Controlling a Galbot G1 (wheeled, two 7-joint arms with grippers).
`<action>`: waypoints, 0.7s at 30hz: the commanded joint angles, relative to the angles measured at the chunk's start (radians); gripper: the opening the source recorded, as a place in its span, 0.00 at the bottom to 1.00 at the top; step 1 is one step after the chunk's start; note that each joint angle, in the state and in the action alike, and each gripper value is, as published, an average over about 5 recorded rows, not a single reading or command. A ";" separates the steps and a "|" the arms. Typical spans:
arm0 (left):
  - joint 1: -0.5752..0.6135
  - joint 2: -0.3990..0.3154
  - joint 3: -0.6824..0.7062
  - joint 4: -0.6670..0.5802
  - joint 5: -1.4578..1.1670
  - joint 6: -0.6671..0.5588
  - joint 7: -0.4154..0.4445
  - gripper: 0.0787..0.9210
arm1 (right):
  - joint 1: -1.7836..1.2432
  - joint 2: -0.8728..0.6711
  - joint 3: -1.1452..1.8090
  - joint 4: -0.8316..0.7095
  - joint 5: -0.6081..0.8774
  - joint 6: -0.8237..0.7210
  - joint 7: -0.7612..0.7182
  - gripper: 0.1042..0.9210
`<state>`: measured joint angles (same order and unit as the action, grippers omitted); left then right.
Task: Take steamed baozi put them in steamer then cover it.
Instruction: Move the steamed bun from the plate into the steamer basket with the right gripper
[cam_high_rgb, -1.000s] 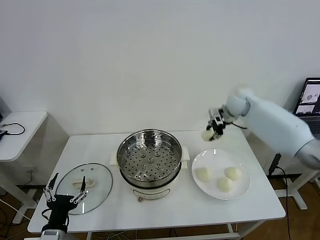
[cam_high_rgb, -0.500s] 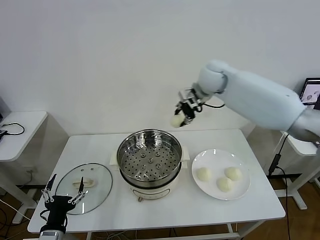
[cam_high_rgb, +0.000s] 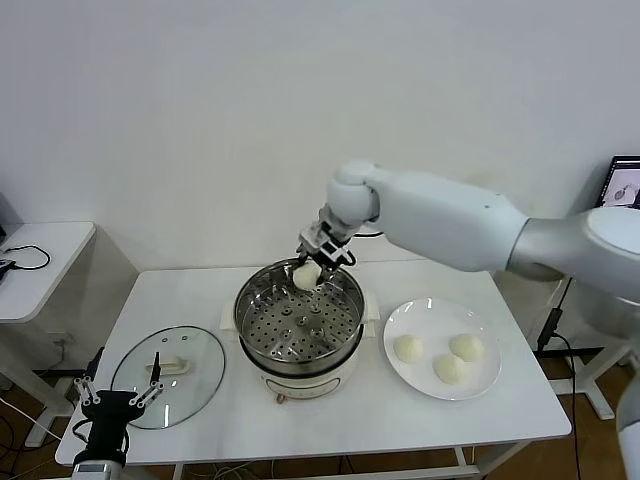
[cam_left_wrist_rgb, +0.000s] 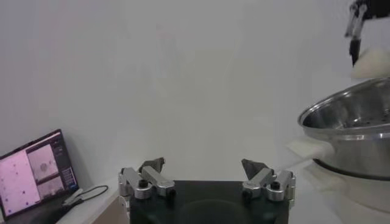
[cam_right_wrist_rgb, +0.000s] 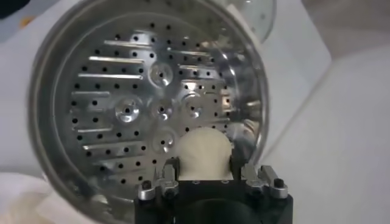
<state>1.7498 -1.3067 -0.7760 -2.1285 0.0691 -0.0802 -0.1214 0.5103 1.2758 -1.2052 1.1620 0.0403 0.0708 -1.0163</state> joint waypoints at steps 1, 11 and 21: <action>-0.003 -0.001 -0.005 0.008 0.003 -0.003 -0.001 0.88 | -0.068 0.066 -0.033 -0.114 -0.179 0.221 0.086 0.51; -0.005 -0.003 -0.005 0.003 0.006 -0.005 0.000 0.88 | -0.128 0.107 0.014 -0.217 -0.311 0.357 0.164 0.52; -0.004 -0.005 -0.006 -0.002 0.008 -0.007 0.000 0.88 | -0.155 0.116 0.021 -0.239 -0.348 0.398 0.188 0.53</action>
<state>1.7453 -1.3126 -0.7800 -2.1278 0.0765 -0.0862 -0.1219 0.3818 1.3752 -1.1905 0.9652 -0.2409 0.4001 -0.8601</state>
